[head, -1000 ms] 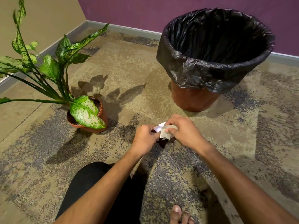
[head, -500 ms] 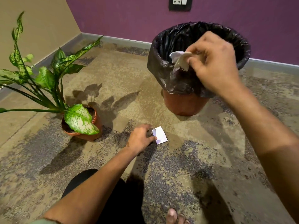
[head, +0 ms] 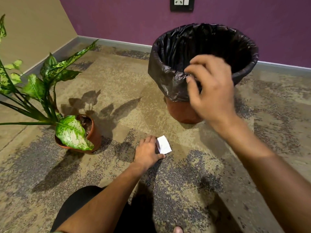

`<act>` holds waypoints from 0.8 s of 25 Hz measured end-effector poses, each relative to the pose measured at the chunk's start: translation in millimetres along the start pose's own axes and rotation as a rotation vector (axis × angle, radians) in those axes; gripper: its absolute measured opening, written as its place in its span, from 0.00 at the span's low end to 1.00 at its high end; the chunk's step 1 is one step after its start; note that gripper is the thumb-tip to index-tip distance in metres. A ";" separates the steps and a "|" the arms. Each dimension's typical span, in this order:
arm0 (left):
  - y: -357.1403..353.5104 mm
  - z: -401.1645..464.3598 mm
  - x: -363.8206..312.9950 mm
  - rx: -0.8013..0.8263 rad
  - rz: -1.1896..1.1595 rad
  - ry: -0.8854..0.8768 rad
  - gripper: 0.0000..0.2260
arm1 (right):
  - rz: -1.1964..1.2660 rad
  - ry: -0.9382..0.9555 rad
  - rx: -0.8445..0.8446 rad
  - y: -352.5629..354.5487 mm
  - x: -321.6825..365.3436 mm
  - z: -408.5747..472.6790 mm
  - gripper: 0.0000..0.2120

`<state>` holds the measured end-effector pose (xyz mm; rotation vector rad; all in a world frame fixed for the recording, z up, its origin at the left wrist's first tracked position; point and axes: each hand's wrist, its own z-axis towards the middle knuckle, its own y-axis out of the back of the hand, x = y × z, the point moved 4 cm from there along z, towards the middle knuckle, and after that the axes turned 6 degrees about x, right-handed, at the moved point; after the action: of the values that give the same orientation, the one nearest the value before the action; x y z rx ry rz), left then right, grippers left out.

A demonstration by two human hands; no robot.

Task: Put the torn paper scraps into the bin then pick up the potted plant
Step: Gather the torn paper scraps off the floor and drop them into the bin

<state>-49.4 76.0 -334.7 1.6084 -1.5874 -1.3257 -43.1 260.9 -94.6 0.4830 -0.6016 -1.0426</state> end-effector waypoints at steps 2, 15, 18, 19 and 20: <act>-1.3 3.1 -0.7 -0.009 0.027 0.002 0.41 | 0.064 0.116 0.037 -16.9 24.9 -33.1 0.07; 4.7 1.7 0.0 -0.060 -0.059 -0.086 0.30 | 0.367 -0.819 0.953 -134.4 -15.7 -197.5 0.30; 7.5 -3.8 -1.4 -0.068 -0.141 -0.121 0.26 | 0.487 -0.970 0.901 -140.8 -14.8 -201.8 0.29; 9.1 -6.0 -2.8 -0.067 -0.182 -0.136 0.24 | 0.526 -1.010 0.879 -143.1 -14.4 -202.6 0.28; 10.8 -7.9 -4.2 -0.069 -0.219 -0.155 0.23 | 0.555 -1.037 0.854 -145.3 -13.9 -202.9 0.26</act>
<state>-46.5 75.9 -321.0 1.7113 -1.4658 -1.6370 -7.5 228.8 -340.0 0.4305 -2.0184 -0.3821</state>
